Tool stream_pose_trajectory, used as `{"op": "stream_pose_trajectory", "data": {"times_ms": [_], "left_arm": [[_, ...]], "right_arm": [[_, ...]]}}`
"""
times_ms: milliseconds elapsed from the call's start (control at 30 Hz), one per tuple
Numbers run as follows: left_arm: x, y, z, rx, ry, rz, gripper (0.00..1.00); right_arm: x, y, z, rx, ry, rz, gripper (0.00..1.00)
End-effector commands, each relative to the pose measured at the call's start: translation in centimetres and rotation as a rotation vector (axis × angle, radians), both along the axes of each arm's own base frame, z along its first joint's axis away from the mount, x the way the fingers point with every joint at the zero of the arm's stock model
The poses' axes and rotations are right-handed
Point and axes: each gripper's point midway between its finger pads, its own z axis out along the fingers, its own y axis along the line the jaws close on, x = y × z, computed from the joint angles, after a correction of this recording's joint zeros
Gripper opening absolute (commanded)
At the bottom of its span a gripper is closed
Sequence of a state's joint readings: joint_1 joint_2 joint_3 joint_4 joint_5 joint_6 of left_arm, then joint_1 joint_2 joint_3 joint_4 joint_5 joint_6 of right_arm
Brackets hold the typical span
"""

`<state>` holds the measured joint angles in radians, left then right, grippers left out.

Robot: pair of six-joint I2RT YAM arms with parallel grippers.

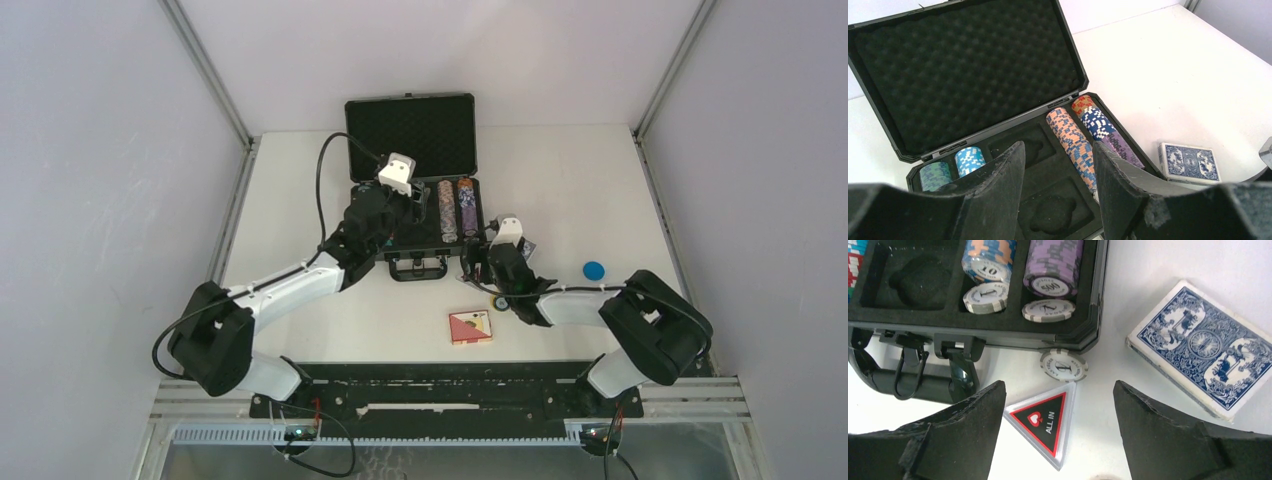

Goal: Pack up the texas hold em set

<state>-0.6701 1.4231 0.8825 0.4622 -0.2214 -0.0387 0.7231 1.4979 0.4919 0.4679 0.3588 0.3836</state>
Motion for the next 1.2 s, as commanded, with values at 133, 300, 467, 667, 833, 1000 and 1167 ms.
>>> {"op": "stream_pose_trajectory", "data": {"times_ms": [133,300,467,667,833,1000,1167], "left_arm": [[-0.3,-0.1,1.1,-0.048,-0.035,-0.011,0.57],[-0.3,0.4,1.2,-0.04,-0.041,0.004,0.57],[-0.4,0.4,1.4,-0.041,-0.044,0.005,0.57],[-0.3,0.4,1.2,-0.036,-0.041,0.005,0.57],[-0.3,0.4,1.2,-0.03,-0.041,0.006,0.57],[-0.3,0.3,1.2,-0.029,-0.038,-0.001,0.57],[-0.3,0.3,1.0,-0.024,-0.033,-0.001,0.57]], "right_arm": [[2.1,0.9,1.0,-0.088,-0.055,-0.028,0.86],[2.3,1.4,0.1,-0.133,-0.042,-0.041,0.85],[2.5,1.4,-0.6,-0.149,-0.028,-0.055,0.84],[2.7,1.5,-1.6,-0.168,-0.008,-0.058,0.83],[2.9,1.5,-2.1,-0.174,-0.001,-0.068,0.78],[3.2,1.2,-2.4,-0.181,0.003,-0.085,0.73],[3.3,1.2,-2.7,-0.191,0.01,-0.089,0.68]]}}
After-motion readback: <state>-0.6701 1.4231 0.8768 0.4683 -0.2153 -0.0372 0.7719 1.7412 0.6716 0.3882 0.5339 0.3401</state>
